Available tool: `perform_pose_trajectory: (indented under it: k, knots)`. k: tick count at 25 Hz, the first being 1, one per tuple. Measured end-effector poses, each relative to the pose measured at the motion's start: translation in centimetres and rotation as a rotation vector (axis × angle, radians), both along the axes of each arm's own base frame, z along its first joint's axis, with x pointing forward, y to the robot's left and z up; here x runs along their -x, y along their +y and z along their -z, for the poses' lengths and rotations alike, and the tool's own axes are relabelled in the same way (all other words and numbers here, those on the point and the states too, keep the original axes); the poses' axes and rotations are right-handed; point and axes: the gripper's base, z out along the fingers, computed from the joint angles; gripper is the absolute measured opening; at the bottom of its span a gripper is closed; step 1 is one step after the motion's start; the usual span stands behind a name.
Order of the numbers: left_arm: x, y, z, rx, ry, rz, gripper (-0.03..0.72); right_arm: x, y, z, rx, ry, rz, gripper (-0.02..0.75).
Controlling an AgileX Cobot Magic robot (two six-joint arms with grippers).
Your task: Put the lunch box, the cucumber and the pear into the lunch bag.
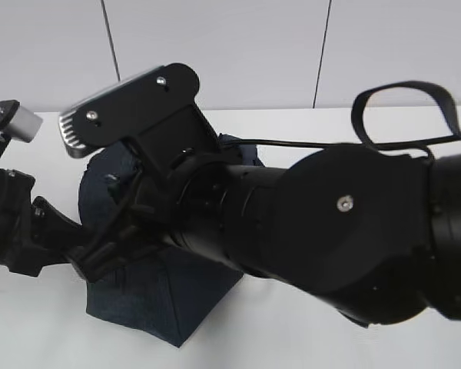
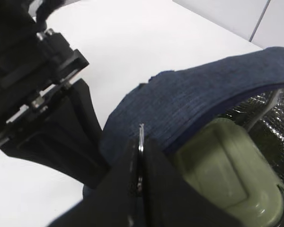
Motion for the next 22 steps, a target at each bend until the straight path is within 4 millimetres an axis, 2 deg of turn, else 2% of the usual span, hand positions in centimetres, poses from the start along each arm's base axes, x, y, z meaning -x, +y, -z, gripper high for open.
perform_pose_trajectory:
  k: [6,18,22]
  knots:
    - [-0.1,0.0,0.0,0.008,0.004,-0.008,0.014,-1.1,0.2,-1.8,-0.051,-0.03,0.033,0.0]
    - [-0.1,0.0,0.1,-0.001,0.0,-0.008,0.011,-7.3,-5.2,-2.2,-0.107,0.068,0.2,0.0]
    - [-0.1,-0.1,0.2,-0.005,0.0,-0.005,0.011,-9.5,-5.9,-2.8,-0.136,0.098,0.186,0.0]
